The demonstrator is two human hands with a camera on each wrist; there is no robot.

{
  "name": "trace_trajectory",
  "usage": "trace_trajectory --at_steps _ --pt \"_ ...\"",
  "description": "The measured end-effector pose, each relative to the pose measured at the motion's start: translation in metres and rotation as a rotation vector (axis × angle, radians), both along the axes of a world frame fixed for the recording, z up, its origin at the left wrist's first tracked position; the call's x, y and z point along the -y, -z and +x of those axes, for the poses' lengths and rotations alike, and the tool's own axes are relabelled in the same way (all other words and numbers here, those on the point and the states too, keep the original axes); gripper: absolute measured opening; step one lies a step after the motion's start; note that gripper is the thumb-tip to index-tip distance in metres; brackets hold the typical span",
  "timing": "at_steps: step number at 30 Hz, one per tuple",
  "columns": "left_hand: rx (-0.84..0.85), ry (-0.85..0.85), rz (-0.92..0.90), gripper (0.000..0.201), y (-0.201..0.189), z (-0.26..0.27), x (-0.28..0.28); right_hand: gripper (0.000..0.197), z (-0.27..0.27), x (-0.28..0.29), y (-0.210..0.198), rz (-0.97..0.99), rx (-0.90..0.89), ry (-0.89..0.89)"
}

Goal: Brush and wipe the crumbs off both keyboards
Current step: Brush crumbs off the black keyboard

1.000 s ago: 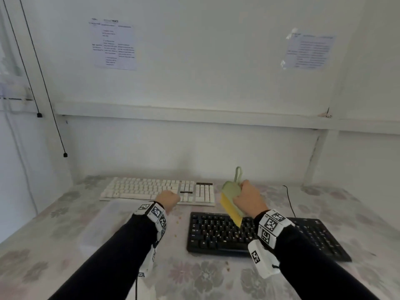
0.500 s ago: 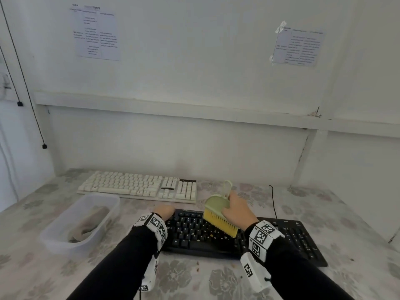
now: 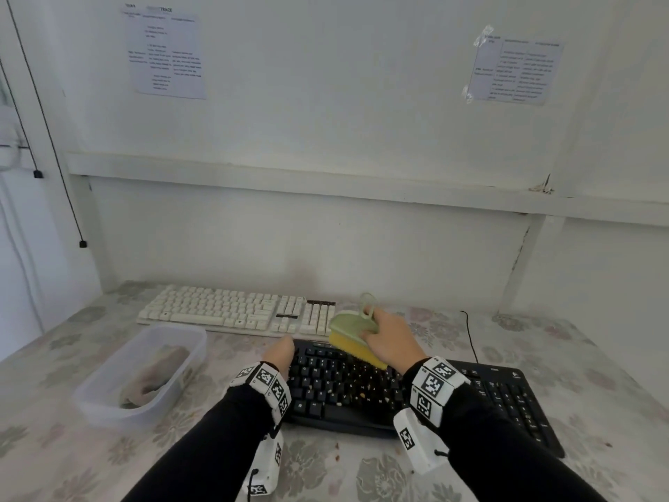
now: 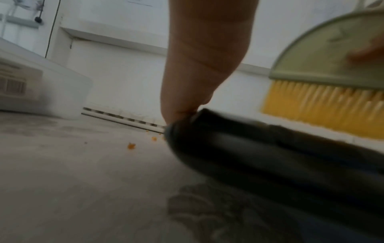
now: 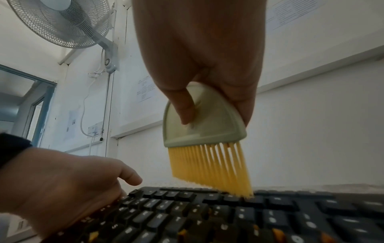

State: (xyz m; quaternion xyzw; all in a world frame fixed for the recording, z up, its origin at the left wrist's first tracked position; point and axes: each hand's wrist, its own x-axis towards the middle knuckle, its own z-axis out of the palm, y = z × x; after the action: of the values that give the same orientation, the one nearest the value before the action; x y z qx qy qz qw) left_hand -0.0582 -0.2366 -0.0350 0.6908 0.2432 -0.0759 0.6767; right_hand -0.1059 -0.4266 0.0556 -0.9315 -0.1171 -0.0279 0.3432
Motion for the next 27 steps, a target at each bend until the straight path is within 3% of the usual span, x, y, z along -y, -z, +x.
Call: trace_trajectory --at_steps 6,14,19,24,27 --pt "-0.043 -0.023 -0.292 0.037 0.002 0.0 -0.004 0.031 0.007 -0.029 -0.007 -0.025 0.049 -0.1" --pt "-0.037 -0.003 -0.332 0.032 0.0 -0.007 -0.008 0.031 0.0 -0.004 -0.014 -0.234 -0.007 0.014" --pt "-0.017 0.005 -0.304 0.039 -0.003 -0.01 -0.009 0.031 -0.007 0.008 -0.032 -0.342 0.075 0.094" --pt "-0.011 0.015 -0.318 0.047 0.011 0.004 -0.014 0.026 -0.011 -0.033 -0.033 -0.165 0.086 -0.079" --pt "0.015 0.026 -0.307 0.049 0.028 0.012 -0.02 0.024 -0.013 -0.047 -0.023 -0.202 0.046 -0.151"
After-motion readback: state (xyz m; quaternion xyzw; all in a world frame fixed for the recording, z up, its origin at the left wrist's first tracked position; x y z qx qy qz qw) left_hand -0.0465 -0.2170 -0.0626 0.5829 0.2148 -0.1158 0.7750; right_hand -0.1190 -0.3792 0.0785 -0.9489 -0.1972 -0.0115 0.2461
